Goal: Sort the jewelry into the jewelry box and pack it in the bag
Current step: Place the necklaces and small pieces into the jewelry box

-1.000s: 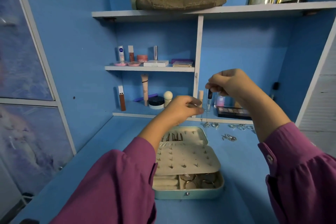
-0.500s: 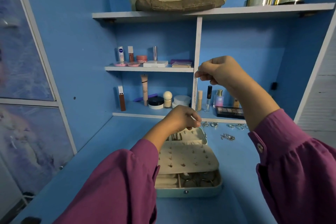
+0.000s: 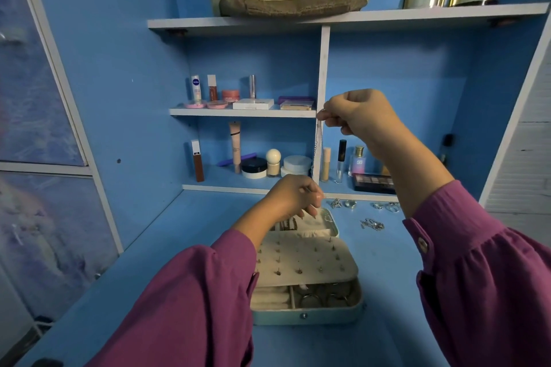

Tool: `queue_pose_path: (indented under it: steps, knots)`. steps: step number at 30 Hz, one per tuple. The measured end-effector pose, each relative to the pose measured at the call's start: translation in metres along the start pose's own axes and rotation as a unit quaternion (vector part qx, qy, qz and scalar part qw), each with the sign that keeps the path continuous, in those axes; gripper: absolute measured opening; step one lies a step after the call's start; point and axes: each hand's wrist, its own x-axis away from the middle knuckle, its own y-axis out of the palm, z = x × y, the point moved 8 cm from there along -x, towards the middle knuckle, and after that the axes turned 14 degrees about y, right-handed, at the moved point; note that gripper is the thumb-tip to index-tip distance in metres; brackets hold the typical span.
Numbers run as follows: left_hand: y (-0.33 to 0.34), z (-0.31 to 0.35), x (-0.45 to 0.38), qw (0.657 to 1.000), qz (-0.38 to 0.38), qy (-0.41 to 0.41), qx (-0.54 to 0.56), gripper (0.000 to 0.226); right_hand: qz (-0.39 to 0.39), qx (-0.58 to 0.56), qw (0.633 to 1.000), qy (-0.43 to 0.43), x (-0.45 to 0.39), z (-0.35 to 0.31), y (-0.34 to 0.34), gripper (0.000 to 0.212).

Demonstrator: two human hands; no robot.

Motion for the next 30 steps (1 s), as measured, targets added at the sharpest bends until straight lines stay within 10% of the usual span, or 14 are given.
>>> queue_pose_path:
  steps: [6, 17, 30]
  knots:
    - [0.007, 0.0, 0.001, 0.998, -0.035, -0.031, 0.043, 0.019, -0.012, 0.0, 1.0, 0.006, 0.002, 0.005, 0.007, 0.016]
    - [0.011, -0.01, 0.002, 0.962, -0.136, -0.002, -0.236, 0.017, -0.038, 0.012, 0.999, 0.009, 0.005, 0.018, 0.016, 0.018]
    - [-0.013, -0.014, 0.002, 0.992, -0.079, 0.018, -0.098, 0.034, -0.083, 0.108, 0.987, 0.083, 0.004, 0.092, 0.036, 0.017]
